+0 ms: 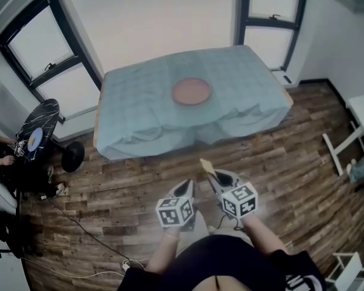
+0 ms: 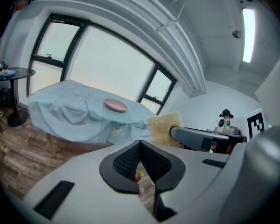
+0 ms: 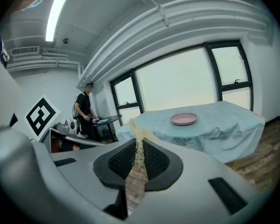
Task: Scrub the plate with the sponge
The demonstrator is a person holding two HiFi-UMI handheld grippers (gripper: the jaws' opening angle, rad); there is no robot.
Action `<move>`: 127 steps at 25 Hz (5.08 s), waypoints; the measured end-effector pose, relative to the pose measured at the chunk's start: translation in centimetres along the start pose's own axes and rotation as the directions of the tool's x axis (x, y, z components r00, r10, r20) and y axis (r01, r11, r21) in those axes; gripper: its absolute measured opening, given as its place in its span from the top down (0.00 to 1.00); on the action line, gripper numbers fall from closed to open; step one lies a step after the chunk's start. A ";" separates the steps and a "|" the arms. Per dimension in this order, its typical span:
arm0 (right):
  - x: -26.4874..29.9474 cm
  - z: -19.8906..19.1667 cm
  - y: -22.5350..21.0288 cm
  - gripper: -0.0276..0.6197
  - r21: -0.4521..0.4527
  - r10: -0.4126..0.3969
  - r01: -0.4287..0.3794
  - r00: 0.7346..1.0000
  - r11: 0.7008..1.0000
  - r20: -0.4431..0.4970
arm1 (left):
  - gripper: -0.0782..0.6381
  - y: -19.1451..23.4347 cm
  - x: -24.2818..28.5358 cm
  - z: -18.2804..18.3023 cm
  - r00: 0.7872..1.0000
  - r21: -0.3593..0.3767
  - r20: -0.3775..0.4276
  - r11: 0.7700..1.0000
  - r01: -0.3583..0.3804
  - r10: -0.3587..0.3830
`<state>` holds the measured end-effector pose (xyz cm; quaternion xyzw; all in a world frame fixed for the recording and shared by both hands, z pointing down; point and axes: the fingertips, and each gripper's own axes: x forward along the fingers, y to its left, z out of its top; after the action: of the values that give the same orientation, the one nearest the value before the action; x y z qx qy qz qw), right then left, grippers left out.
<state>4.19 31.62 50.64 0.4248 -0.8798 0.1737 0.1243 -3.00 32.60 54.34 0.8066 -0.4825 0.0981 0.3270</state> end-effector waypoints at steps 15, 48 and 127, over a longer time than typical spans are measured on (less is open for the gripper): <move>-0.4 0.9 -1.1 0.90 0.043 -0.001 -0.002 0.999 0.999 0.054 | 0.88 0.1 1.1 0.4 1.000 0.019 0.002 1.000 -0.021 0.021; 19.9 11.2 -10.8 0.90 0.060 -0.083 0.082 0.997 0.995 0.013 | 0.88 12.1 16.5 16.2 0.996 0.081 -0.069 0.995 0.054 -0.049; 50.9 14.6 -39.2 0.90 -0.106 0.004 -0.038 0.954 0.994 -0.299 | 0.88 25.1 44.9 28.0 0.972 -0.115 -0.161 0.975 -0.190 0.170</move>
<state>3.19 -32.89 63.85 0.3767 -0.8637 0.1881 0.2771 -5.43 -24.95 64.99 0.7268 -0.5333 0.1560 0.4038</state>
